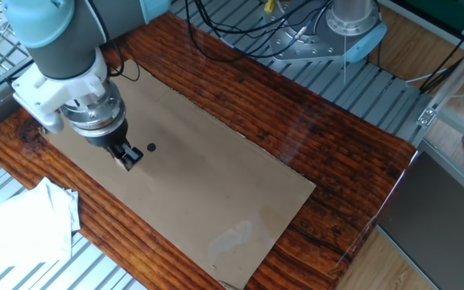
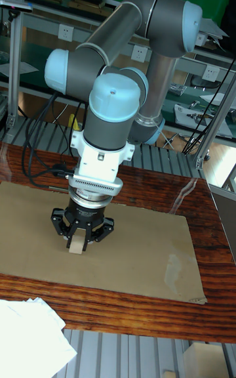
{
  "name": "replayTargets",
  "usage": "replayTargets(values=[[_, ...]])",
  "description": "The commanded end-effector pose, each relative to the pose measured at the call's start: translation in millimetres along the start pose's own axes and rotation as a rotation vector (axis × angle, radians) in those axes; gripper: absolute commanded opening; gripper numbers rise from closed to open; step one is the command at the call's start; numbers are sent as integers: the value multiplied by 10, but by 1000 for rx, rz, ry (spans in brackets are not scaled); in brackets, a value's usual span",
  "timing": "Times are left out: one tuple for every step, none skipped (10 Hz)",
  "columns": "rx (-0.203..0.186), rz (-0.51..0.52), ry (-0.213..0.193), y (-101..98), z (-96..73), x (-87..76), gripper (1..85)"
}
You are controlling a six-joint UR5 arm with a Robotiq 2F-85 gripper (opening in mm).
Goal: Grab the block and place it at the designated location
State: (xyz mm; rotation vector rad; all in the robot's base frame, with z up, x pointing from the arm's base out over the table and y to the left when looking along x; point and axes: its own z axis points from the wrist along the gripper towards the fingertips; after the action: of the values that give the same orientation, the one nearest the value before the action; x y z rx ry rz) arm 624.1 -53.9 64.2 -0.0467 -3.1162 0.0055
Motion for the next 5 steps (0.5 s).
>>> replayTargets(values=[[-13,-25,-1,11,-11,11,10],[-12,-26,-9,8,-11,-9,10],[-23,-36,-26,37,-12,-52,10],[-23,-26,-21,37,-12,-40,10],[-14,-19,-17,13,-12,-29,10]])
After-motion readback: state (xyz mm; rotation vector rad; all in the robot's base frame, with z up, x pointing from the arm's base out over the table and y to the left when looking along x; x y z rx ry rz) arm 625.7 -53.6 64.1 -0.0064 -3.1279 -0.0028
